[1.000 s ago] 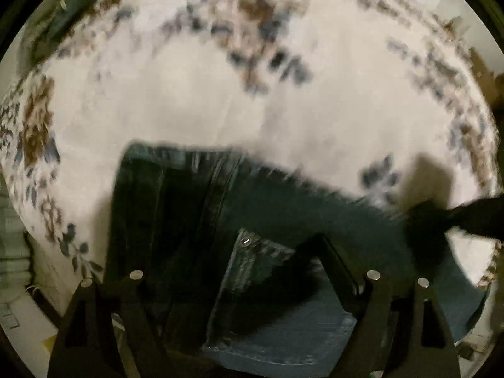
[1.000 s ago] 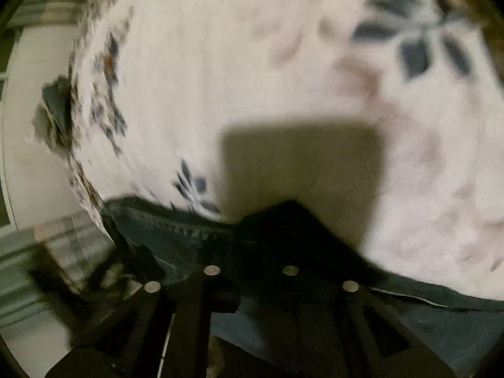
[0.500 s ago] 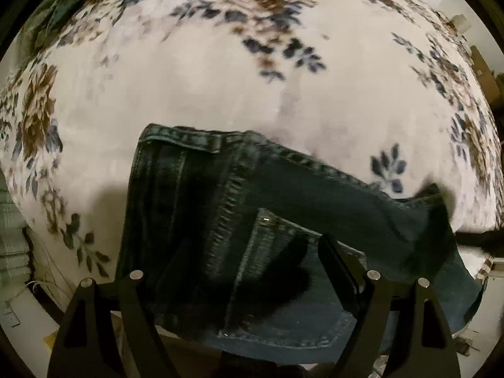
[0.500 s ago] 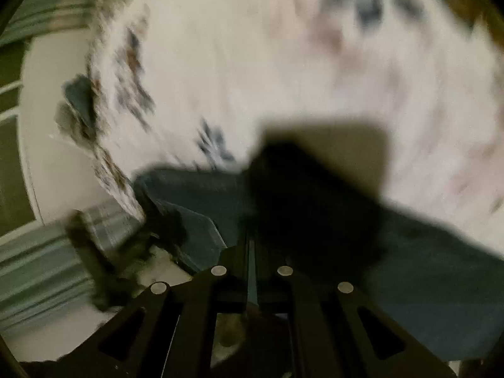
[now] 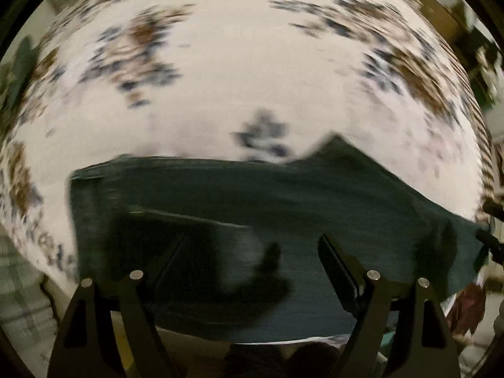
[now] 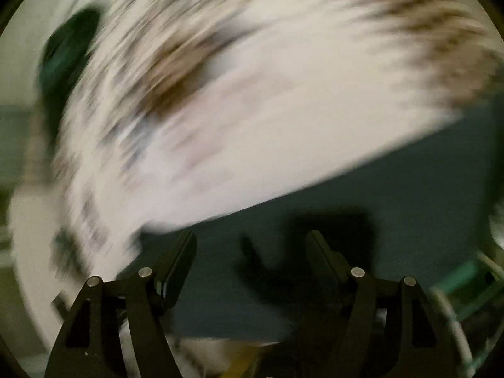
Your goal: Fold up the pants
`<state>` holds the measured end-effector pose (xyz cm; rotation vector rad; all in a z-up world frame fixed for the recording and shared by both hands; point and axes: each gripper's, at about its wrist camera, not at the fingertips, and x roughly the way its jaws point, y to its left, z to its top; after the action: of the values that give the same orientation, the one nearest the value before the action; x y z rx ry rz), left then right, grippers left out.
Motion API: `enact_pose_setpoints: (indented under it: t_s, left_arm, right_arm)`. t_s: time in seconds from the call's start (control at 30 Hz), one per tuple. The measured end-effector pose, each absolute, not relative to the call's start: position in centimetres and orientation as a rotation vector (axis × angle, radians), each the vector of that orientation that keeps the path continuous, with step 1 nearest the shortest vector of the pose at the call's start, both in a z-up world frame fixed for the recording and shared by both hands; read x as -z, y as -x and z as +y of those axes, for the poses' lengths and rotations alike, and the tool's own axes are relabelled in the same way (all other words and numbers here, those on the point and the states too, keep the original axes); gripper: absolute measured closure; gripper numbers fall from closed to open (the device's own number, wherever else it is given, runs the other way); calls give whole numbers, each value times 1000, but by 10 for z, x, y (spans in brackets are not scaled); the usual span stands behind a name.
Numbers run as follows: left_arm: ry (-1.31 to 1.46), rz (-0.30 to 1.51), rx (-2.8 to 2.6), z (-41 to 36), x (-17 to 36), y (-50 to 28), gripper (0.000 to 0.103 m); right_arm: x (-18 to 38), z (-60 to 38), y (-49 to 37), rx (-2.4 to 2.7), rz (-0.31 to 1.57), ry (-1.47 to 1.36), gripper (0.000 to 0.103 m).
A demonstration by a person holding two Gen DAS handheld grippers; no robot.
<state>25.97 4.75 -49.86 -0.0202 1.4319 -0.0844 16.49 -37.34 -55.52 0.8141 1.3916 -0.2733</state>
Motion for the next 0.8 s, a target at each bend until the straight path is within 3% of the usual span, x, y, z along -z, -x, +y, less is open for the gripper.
enact_pose_setpoints:
  t_s: [0.2,0.33,0.37,0.4,0.43,0.57,0.8]
  left_arm:
    - [-63,1455,201,-63,516,-259,21]
    - [-129,1465,258,-124,522,-255,21]
    - [-140,1476,273,-139,525,-253,21]
    - [-152,1485,284,-152,527,-250,21]
    - [-163,1492,289,-161,528,-248,21]
    - [-217,1509,303,-201,536,-239,21]
    - [-287,1548,294,-234,566,-224,21]
  right_arm:
    - [575,-552,-101,741,1329,-807,29]
    - [605,-605,-110,773,1343,-810,29]
    - [608,-618,-109,794,1341,-810,33]
    - [609,-622,-107,811,1329,-829,48]
    - [604,-635,-93,842,1313,-861,56]
    - [604,-657,-52,853,1270,-1002,65]
    - [609,-667,-13,792,1182,-1166,65]
